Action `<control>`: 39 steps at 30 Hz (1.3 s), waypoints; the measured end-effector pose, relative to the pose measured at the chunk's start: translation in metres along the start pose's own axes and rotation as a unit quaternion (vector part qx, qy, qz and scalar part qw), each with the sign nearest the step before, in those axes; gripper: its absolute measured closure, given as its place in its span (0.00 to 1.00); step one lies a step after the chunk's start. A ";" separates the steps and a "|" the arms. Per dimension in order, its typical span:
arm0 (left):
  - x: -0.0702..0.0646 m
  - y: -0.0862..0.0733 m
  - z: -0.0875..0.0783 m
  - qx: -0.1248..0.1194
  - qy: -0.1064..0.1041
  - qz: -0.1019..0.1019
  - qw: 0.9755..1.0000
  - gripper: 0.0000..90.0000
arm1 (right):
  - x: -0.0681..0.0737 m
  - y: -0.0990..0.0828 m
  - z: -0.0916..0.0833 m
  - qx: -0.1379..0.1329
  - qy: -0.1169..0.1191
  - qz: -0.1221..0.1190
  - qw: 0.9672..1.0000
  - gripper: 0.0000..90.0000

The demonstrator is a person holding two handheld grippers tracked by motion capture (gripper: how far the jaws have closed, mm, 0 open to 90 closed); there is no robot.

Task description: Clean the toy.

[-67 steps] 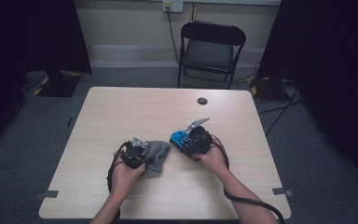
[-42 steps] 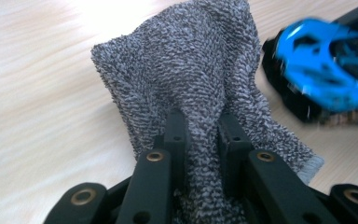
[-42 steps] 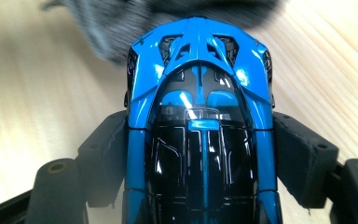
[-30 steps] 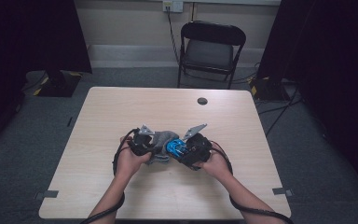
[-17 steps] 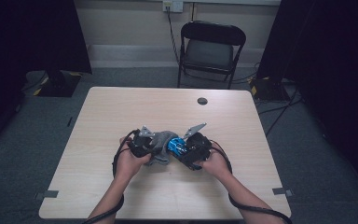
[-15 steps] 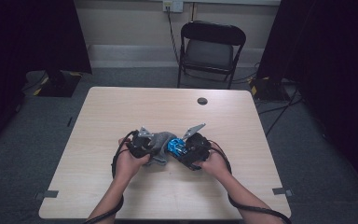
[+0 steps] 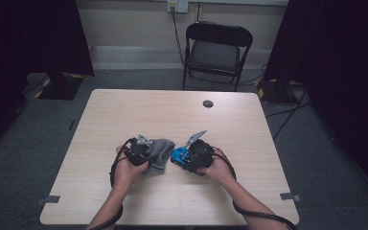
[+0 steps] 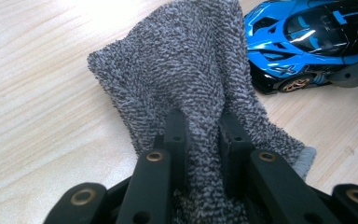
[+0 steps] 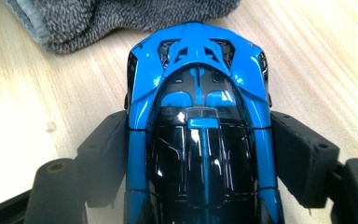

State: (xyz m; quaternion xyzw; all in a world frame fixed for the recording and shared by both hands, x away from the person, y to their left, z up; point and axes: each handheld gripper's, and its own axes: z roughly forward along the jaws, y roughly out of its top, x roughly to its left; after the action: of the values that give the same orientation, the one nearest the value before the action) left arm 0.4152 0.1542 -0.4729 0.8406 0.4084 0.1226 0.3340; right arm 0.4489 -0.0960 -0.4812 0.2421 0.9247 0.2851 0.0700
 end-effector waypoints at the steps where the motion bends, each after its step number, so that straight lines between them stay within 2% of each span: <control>1: 0.000 -0.001 0.000 0.000 -0.003 -0.004 1.000 0.85 | 0.001 0.000 0.001 -0.003 -0.003 -0.003 1.000 0.28; 3: 0.000 -0.002 0.000 -0.002 -0.004 -0.008 1.000 0.85 | 0.002 0.000 0.001 -0.001 -0.006 -0.011 1.000 0.27; 5: 0.001 -0.003 -0.001 -0.002 -0.002 -0.006 1.000 0.85 | 0.002 0.000 0.001 -0.006 -0.014 -0.017 1.000 0.21; 8: 0.002 -0.004 -0.002 -0.001 -0.002 -0.006 1.000 0.85 | 0.001 -0.002 -0.004 -0.009 -0.008 -0.013 1.000 0.18; 10: 0.002 -0.004 -0.002 -0.004 -0.004 -0.011 1.000 0.85 | 0.001 -0.004 -0.007 -0.004 -0.019 -0.013 1.000 0.17; 11: 0.002 -0.004 -0.002 -0.002 -0.003 -0.010 1.000 0.85 | 0.001 -0.006 -0.007 -0.003 -0.009 -0.009 1.000 0.17; 13: 0.001 -0.004 -0.002 -0.002 -0.001 -0.009 1.000 0.85 | 0.001 -0.011 -0.005 0.002 -0.016 -0.010 1.000 0.17; 15: 0.001 -0.004 -0.002 -0.003 -0.001 -0.009 1.000 0.85 | 0.001 -0.014 -0.003 0.003 -0.007 -0.007 1.000 0.16; 17: 0.001 -0.004 -0.002 -0.003 0.000 -0.010 1.000 0.85 | 0.000 -0.017 -0.004 -0.005 -0.005 -0.003 1.000 0.17; 19: 0.001 -0.005 -0.001 -0.004 0.000 -0.008 1.000 0.84 | -0.002 -0.017 -0.006 -0.014 0.004 -0.004 1.000 0.28; 23: 0.001 -0.005 -0.002 -0.005 0.000 -0.011 1.000 0.84 | 0.000 -0.014 -0.006 -0.001 -0.001 -0.005 1.000 0.29; 27: 0.002 -0.005 -0.002 -0.006 0.001 -0.013 1.000 0.84 | 0.002 -0.014 -0.006 -0.004 -0.007 0.005 1.000 0.29; 30: 0.003 -0.005 -0.002 -0.007 -0.001 -0.019 1.000 0.84 | 0.001 -0.014 -0.007 -0.003 -0.003 0.011 1.000 0.29; 39: 0.007 -0.004 -0.004 -0.012 0.003 -0.029 1.000 0.84 | 0.004 -0.009 -0.014 -0.009 0.004 0.002 1.000 0.29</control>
State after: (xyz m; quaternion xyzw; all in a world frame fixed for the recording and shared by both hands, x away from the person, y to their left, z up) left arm 0.4152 0.1630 -0.4732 0.8241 0.4324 0.1204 0.3457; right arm 0.4381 -0.1070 -0.4745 0.2421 0.9219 0.2947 0.0678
